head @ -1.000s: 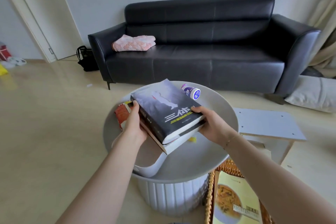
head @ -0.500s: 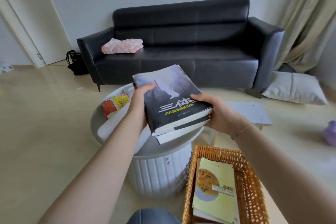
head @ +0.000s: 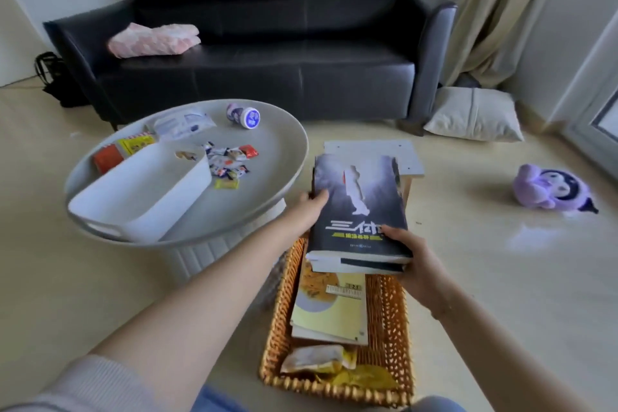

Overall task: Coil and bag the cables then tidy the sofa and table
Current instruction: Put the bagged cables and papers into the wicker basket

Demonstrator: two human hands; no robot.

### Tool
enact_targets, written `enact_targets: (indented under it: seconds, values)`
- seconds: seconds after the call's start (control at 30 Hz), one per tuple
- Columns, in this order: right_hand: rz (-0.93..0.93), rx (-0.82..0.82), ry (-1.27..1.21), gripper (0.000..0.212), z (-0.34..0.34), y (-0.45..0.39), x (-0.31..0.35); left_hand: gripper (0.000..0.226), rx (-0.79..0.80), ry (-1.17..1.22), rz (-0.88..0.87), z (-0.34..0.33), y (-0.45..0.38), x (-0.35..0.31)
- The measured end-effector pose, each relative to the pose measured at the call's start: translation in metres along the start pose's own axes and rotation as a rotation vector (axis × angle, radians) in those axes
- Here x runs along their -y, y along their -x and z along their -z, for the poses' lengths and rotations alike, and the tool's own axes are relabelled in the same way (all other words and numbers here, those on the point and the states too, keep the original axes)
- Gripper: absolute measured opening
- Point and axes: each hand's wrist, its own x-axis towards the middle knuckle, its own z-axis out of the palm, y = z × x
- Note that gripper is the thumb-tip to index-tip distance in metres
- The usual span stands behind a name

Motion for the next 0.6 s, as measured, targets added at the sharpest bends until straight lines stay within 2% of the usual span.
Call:
enact_targets:
  seconds: [0.07, 0.13, 0.2, 0.27, 0.33, 0.4, 0.53, 0.6]
  values:
    - [-0.054, -0.018, 0.021, 0.064, 0.018, -0.009, -0.027, 0.046, 0.071, -0.09, 0.084, -0.011, -0.008, 0.026]
    - [-0.113, -0.055, 0.052, 0.074, 0.03, -0.016, -0.054, 0.039, 0.162, -0.165, 0.177, -0.017, -0.015, 0.051]
    - [-0.175, -0.11, 0.064, 0.07, 0.038, -0.028, -0.085, 0.045, 0.247, -0.244, 0.295, -0.018, -0.023, 0.072]
    - [-0.249, -0.168, 0.04, 0.062, 0.039, -0.037, -0.108, 0.046, 0.267, -0.331, 0.354, -0.016, -0.027, 0.086]
    - [-0.332, -0.229, -0.002, 0.056, 0.042, -0.051, -0.132, 0.035, 0.257, -0.417, 0.35, -0.014, -0.033, 0.096]
    - [-0.385, -0.283, -0.023, 0.054, 0.044, -0.064, -0.151, 0.015, 0.261, -0.462, 0.332, -0.013, -0.04, 0.104]
    - [-0.44, -0.391, -0.049, 0.065, 0.048, -0.086, -0.184, 0.019, 0.253, -0.5, 0.322, -0.014, -0.048, 0.11]
    - [-0.436, -0.413, -0.043, 0.076, 0.046, -0.096, -0.193, 0.029, 0.253, -0.509, 0.321, -0.014, -0.052, 0.113]
